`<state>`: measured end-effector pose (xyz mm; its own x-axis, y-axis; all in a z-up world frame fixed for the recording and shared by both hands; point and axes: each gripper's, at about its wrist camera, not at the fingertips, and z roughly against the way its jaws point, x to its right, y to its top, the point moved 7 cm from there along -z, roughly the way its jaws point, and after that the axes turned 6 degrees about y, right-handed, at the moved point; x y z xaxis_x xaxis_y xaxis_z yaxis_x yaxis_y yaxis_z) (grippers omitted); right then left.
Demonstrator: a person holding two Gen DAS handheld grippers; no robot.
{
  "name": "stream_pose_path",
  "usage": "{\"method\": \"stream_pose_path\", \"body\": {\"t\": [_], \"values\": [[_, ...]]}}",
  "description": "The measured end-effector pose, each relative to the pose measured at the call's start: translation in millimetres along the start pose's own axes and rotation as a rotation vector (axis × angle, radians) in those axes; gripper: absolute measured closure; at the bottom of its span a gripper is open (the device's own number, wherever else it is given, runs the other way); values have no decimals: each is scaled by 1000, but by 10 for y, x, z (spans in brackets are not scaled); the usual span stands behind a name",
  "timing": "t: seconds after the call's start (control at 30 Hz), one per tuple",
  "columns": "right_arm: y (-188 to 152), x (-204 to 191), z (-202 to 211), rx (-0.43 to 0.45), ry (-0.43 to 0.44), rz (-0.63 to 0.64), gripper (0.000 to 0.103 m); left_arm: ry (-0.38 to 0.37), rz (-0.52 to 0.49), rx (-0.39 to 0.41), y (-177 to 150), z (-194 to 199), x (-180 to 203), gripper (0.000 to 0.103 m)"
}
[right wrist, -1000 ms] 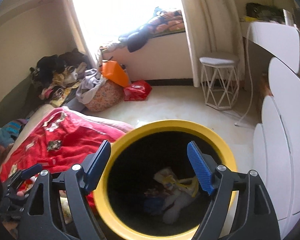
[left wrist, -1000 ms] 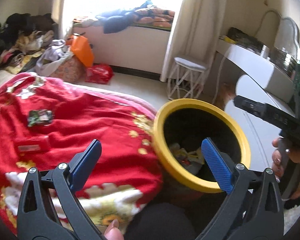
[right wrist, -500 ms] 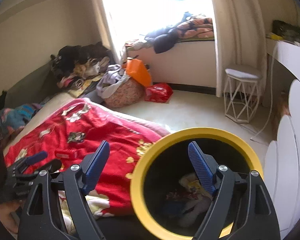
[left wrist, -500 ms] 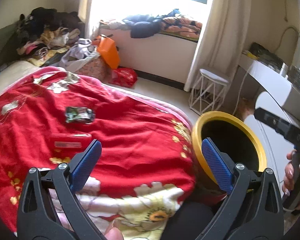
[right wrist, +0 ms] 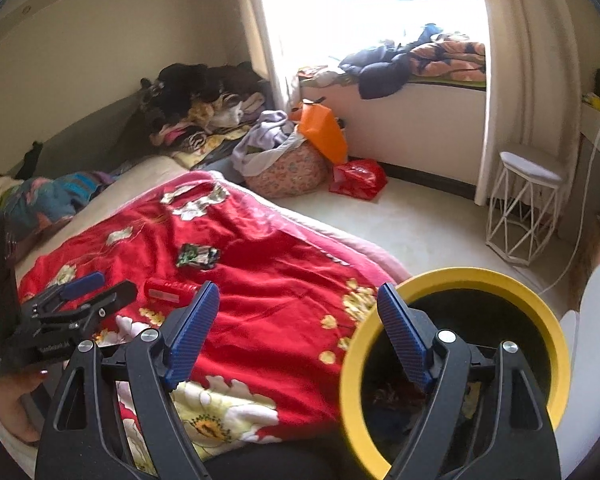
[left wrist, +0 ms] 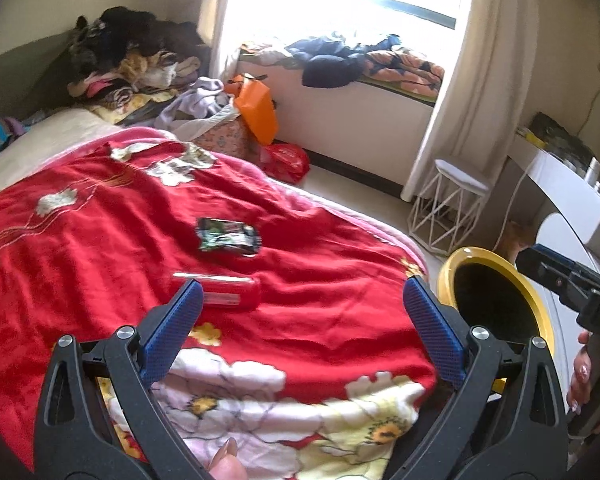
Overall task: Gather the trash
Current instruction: 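Move both open tools back over the bed toward the green packet and red bottle, then grasp the red plastic bottle with the left tool while the right grasps the green snack packet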
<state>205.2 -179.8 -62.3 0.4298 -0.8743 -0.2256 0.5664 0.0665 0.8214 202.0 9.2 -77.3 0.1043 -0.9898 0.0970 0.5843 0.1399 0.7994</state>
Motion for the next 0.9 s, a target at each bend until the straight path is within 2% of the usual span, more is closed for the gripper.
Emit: {"method": "stream_pose_path", "body": {"t": [0.3, 0.5, 0.67, 0.9], "values": [[141, -293, -462, -40, 52, 55, 24, 61, 137, -30, -35, -99, -596, 11], [224, -393, -965, -88, 86, 51, 24, 80, 208, -57, -140, -212, -854, 11], [267, -486, -1359, -126, 107, 52, 24, 75, 277, -101, -259, -335, -989, 21], [273, -609, -1894, -194, 123, 71, 24, 12, 337, -169, -400, -530, -951, 35]]}}
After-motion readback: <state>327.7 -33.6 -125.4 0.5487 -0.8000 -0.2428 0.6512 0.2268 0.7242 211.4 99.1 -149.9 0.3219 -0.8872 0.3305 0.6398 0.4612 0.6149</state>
